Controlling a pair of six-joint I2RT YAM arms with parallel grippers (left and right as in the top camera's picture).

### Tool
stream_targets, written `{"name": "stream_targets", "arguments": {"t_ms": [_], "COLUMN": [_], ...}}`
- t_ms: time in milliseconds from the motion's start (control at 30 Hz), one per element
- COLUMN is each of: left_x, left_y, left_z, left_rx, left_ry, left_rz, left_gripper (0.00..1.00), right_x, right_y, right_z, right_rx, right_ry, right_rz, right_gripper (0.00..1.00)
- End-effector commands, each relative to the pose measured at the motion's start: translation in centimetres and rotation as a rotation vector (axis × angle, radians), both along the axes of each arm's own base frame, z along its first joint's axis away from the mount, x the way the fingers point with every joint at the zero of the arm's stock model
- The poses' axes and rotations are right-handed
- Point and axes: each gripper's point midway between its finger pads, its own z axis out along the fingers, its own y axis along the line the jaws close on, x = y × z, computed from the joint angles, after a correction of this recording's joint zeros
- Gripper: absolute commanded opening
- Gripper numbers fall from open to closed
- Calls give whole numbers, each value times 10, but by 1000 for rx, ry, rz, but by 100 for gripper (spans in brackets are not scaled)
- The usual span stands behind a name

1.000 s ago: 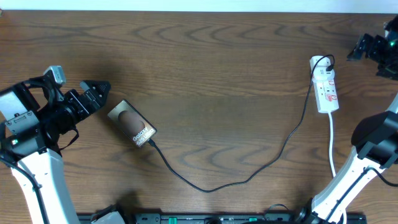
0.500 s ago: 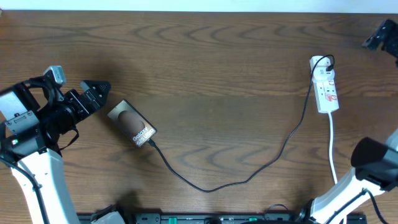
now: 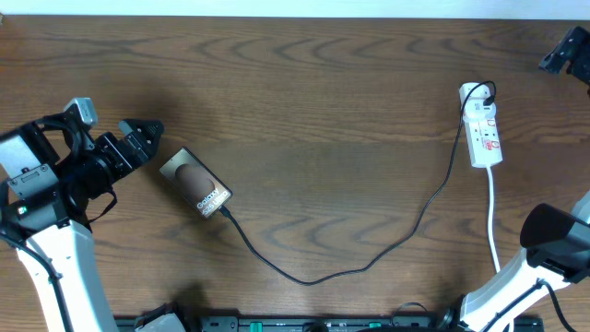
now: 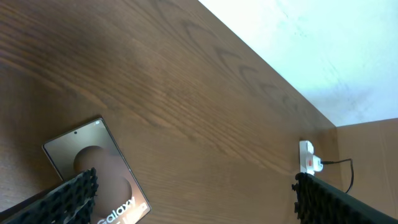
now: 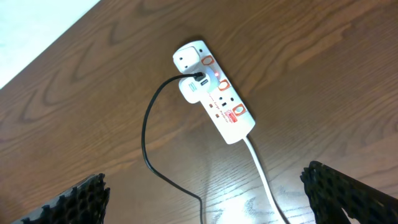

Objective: Plug charger to phone and switch on socket
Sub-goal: 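Lift the right gripper away from the power strip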

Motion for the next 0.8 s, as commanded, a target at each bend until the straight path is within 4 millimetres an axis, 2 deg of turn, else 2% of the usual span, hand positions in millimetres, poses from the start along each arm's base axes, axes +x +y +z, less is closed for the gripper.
{"name": "stream_targets", "arguments": {"t_ms": [0, 400, 600, 767], "left_x": [2, 2, -4, -16], "left_y": [1, 1, -12, -15], "left_z": [4, 5, 18, 3], "left_rx": [22, 24, 51, 245], "left_ry": [-11, -16, -54, 1], "left_rz": [-5, -5, -32, 33], "left_gripper": [99, 99, 99, 99], "right_x": [2, 2, 2, 2], "right_y": [3, 2, 2, 2], "right_z": [-2, -2, -2, -2], "right_rx": [5, 5, 5, 5], "right_ry": [7, 7, 7, 7], "right_rz": [-2, -3, -3, -3], "right_gripper": [99, 99, 99, 99]}}
